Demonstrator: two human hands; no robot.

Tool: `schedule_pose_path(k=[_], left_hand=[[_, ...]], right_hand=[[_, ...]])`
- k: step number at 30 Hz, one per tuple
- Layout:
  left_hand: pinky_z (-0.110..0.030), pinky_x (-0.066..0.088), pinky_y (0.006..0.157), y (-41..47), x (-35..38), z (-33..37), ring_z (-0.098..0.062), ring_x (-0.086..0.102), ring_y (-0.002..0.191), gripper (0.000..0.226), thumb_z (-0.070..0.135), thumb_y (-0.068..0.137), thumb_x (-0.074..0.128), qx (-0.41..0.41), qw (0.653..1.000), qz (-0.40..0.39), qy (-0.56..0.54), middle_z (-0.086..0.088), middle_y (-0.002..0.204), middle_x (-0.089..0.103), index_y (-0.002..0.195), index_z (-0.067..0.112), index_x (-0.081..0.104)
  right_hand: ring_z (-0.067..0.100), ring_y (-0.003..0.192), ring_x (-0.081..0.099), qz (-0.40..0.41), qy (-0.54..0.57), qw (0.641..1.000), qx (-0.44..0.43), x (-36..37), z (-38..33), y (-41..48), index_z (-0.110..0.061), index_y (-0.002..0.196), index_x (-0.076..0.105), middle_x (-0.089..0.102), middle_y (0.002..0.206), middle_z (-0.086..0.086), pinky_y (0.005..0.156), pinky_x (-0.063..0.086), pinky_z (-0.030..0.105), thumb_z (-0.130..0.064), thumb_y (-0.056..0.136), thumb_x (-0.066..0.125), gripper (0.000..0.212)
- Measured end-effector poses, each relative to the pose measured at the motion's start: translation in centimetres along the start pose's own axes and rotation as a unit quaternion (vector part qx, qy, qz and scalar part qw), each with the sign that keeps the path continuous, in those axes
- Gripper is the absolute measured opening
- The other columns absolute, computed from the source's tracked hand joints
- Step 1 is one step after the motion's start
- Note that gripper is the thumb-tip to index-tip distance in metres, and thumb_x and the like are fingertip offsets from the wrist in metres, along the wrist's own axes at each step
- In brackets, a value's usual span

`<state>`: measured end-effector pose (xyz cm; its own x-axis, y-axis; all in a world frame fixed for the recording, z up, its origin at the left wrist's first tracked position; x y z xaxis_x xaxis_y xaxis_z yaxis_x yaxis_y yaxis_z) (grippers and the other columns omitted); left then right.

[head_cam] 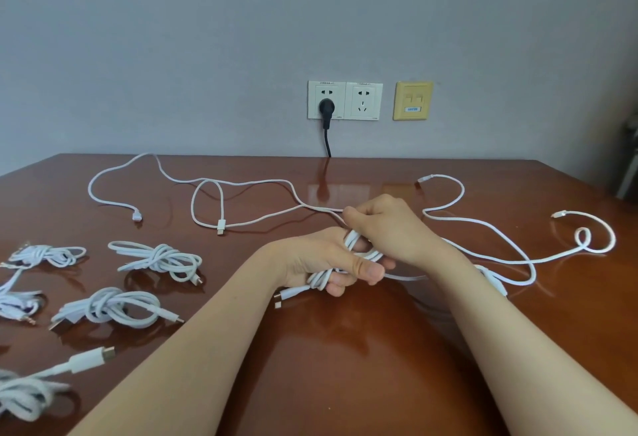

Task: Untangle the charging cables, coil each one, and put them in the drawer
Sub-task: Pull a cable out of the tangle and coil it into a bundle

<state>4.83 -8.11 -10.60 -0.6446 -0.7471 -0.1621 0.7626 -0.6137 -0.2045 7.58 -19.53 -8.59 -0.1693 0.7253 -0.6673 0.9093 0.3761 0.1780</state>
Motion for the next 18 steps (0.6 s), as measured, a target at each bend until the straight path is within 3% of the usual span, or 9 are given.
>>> schedule_pose_path(k=[2,5,7,10,13,16,18], left_hand=[[-0.014,0.043,0.044,0.3,0.1,0.3,-0.002,0.042,0.038,0.008,0.007,0.084,0.062,0.001,0.999,0.033,0.043,0.008,0.051,0.058,0.089,0.012,0.06],[-0.018,0.048,0.048,0.5,-0.1,0.7,-0.003,0.051,0.041,0.016,0.026,0.081,0.07,-0.052,0.988,0.079,0.12,0.008,0.048,0.056,0.079,0.014,0.06],[-0.018,0.044,0.047,0.3,-0.2,0.8,-0.004,0.046,0.038,0.03,0.039,0.078,0.071,-0.082,0.977,0.111,0.162,0.009,0.042,0.048,0.068,0.014,0.057],[-0.018,0.033,0.043,0.2,-0.2,0.7,-0.005,0.035,0.033,0.041,0.046,0.079,0.068,-0.068,0.966,0.144,0.203,0.01,0.036,0.037,0.06,0.015,0.049],[-0.02,0.029,0.043,0.3,-0.3,0.5,-0.008,0.028,0.032,0.049,0.044,0.081,0.067,-0.045,0.969,0.142,0.199,0.008,0.035,0.03,0.054,0.014,0.041],[-0.019,0.022,0.04,0.1,-0.3,0.3,-0.009,0.021,0.035,0.036,0.033,0.081,0.071,-0.018,0.982,0.105,0.153,0.004,0.041,0.026,0.074,0.008,0.046],[-0.021,0.022,0.04,0.0,-0.4,0.1,-0.008,0.023,0.036,0.033,0.024,0.082,0.07,-0.007,0.986,0.092,0.141,0.005,0.04,0.026,0.069,0.008,0.045]], right_hand=[[0.016,0.032,0.039,0.012,0.015,1.0,-0.003,-0.2,0.2,0.0,-0.017,0.039,0.044,0.048,0.034,-0.009,0.037,0.031,0.017,-0.026,0.094,0.048,0.056],[0.008,0.037,0.03,0.052,-0.004,0.998,-0.019,-0.5,0.4,0.3,-0.015,0.038,0.033,0.035,0.031,-0.01,0.044,0.028,0.023,-0.026,0.092,0.05,0.057],[0.011,0.039,0.028,0.073,-0.028,0.997,-0.029,-0.6,0.5,0.5,-0.014,0.036,0.033,0.029,0.031,-0.008,0.048,0.024,0.027,-0.028,0.091,0.049,0.059],[0.013,0.045,0.03,0.092,-0.08,0.991,-0.053,-0.3,0.6,0.6,-0.022,0.038,0.044,0.037,0.033,-0.008,0.053,0.025,0.029,-0.033,0.091,0.045,0.054],[0.016,0.049,0.034,0.113,-0.14,0.979,-0.093,-0.3,0.4,0.5,-0.021,0.04,0.043,0.043,0.038,-0.004,0.051,0.024,0.03,-0.036,0.092,0.044,0.054],[0.018,0.056,0.044,0.074,-0.158,0.978,-0.114,0.2,0.3,0.4,-0.025,0.043,0.044,0.045,0.046,-0.004,0.057,0.031,0.029,-0.044,0.09,0.046,0.051],[0.015,0.049,0.038,0.069,-0.131,0.981,-0.127,0.6,0.4,0.5,-0.022,0.04,0.043,0.039,0.04,-0.003,0.055,0.031,0.03,-0.043,0.09,0.047,0.054]])
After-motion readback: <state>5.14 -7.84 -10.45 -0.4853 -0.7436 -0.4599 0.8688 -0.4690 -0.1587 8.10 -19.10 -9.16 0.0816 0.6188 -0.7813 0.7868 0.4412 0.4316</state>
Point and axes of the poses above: each hand's wrist, its own y-axis towards the middle knuckle, its own x-axis out of the palm, z = x × y, the point moved 2 cm from there along y, towards the middle knuckle
